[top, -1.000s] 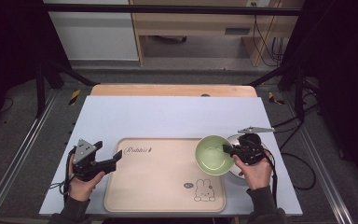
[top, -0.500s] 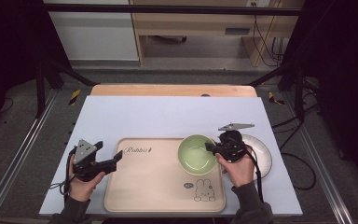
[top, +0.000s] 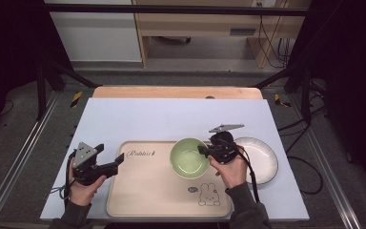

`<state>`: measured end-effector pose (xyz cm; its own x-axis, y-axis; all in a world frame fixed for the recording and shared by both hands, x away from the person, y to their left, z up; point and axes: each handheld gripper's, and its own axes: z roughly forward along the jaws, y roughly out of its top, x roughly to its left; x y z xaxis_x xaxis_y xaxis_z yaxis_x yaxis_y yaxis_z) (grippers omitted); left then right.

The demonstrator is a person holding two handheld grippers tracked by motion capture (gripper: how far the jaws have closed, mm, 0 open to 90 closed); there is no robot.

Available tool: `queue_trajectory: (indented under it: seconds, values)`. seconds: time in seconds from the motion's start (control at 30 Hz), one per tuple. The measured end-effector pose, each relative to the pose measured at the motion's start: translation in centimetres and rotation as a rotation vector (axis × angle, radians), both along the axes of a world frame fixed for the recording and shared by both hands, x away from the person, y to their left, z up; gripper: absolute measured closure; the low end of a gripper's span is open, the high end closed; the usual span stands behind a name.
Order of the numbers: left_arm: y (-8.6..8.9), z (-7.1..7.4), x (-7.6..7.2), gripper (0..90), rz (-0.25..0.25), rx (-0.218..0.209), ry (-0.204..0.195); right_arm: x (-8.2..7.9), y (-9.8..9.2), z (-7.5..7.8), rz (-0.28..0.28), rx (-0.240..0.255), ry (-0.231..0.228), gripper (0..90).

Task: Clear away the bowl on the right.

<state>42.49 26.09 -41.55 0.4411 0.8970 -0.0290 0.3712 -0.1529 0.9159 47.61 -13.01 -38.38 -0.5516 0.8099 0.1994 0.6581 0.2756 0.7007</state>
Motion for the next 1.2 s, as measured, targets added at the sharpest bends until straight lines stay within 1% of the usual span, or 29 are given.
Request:
queue_trajectory:
  seconds: [0.43, 0.6, 0.77, 0.93, 1.07, 1.17, 1.2]
  values:
    - [0.0, 0.1, 0.0, 16.4, 0.001, -0.005, -0.003, 0.8, 1.9, -1.0, 0.020, -0.017, 0.025, 82.7]
    - [0.1, 0.1, -0.1, 16.4, 0.000, -0.003, -0.003, 1.0, 2.6, -1.3, 0.025, -0.017, 0.040, 82.7]
    - [0.1, 0.2, -0.1, 16.4, 0.001, -0.003, -0.004, 1.2, 3.5, -1.8, 0.040, -0.026, 0.044, 82.7]
    - [0.1, 0.2, -0.1, 16.4, 0.000, -0.004, -0.005, 1.3, 4.1, -2.1, 0.040, -0.031, 0.055, 82.6]
    - [0.1, 0.2, -0.1, 16.4, 0.001, -0.008, -0.006, 1.6, 4.8, -2.7, 0.050, -0.033, 0.067, 82.6]
    - [0.2, 0.2, -0.1, 16.4, 0.002, -0.008, -0.007, 1.7, 5.1, -3.0, 0.056, -0.040, 0.065, 82.6]
    - [0.2, 0.2, -0.1, 16.4, 0.002, -0.008, -0.007, 1.7, 5.3, -3.1, 0.053, -0.038, 0.073, 82.6]
